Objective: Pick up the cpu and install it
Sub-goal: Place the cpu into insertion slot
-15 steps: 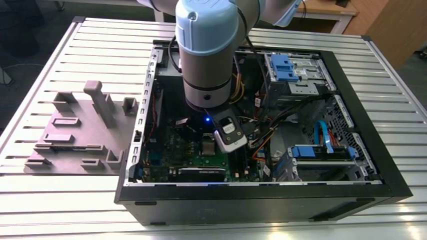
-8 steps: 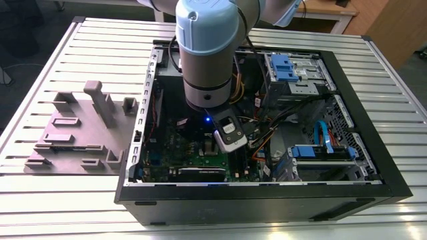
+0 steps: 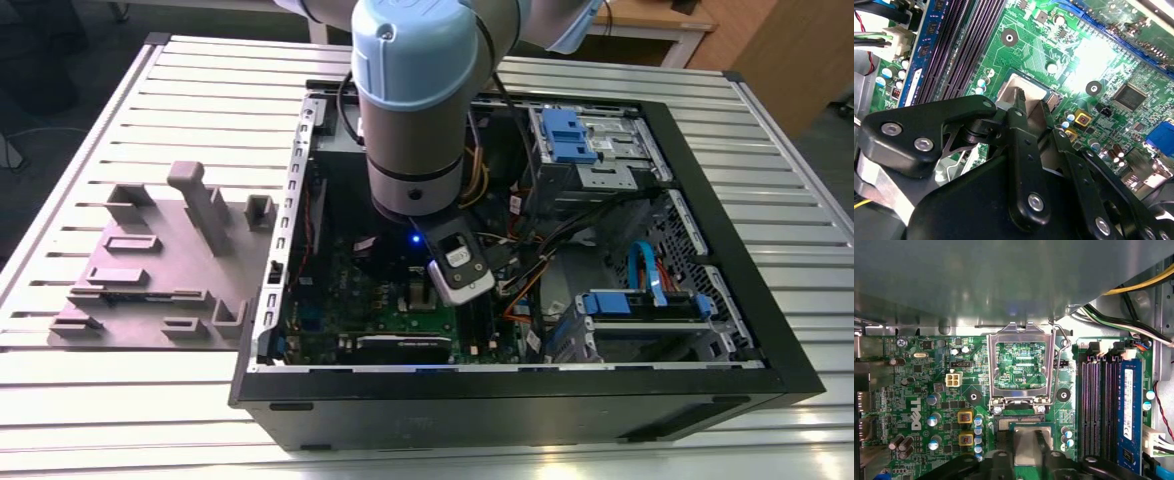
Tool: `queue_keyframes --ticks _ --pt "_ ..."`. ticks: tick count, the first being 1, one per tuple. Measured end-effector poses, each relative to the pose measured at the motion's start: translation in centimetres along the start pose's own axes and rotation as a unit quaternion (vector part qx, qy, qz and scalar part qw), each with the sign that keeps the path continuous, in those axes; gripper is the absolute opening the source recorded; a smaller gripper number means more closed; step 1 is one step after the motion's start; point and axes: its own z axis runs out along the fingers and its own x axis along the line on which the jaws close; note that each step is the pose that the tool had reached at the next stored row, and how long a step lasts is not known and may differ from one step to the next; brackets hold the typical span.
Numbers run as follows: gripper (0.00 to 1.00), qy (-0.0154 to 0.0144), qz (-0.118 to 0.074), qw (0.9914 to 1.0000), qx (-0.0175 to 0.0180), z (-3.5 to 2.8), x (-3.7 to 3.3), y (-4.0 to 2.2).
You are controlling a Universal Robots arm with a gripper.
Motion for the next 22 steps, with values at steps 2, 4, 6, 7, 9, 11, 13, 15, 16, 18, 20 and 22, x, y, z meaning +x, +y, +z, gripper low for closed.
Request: queue_keyframes --ticks 2,4,6,7,9,11,13,15,16,18,20,22 --pt "0.33 -0.0001 0.000 1.00000 -0.0001 0.01 0.00 0.00" --pt "0.40 0.0000 0.000 1.00000 0.0000 0.00 0.00 0.00" --pt "0.40 0.0000 0.000 1.00000 0.0000 0.00 0.00 0.00" --pt "0.40 0.0000 0.000 1.00000 0.0000 0.00 0.00 0.00" --pt "0.40 0.0000 0.000 1.00000 0.0000 -0.01 0.00 0.00" --pt "0.40 0.0000 0.000 1.00000 0.0000 -0.01 0.00 0.00" --pt "0.40 0.0001 0.000 1.00000 0.0002 -0.15 -0.01 -0.01" --pt "0.40 0.0000 0.000 1.00000 0.0000 -0.56 -0.04 -0.02" --pt "0.40 0.0000 0.000 1.00000 0.0000 -0.80 -0.06 -0.02" --pt "0.40 0.0000 0.000 1.00000 -0.0002 -0.88 -0.11 -0.02" --pt "0.40 0.0000 0.000 1.00000 0.0000 -0.88 -0.32 -0.02" --pt "0.40 0.0000 0.000 1.00000 -0.0001 -0.86 -0.53 -0.01"
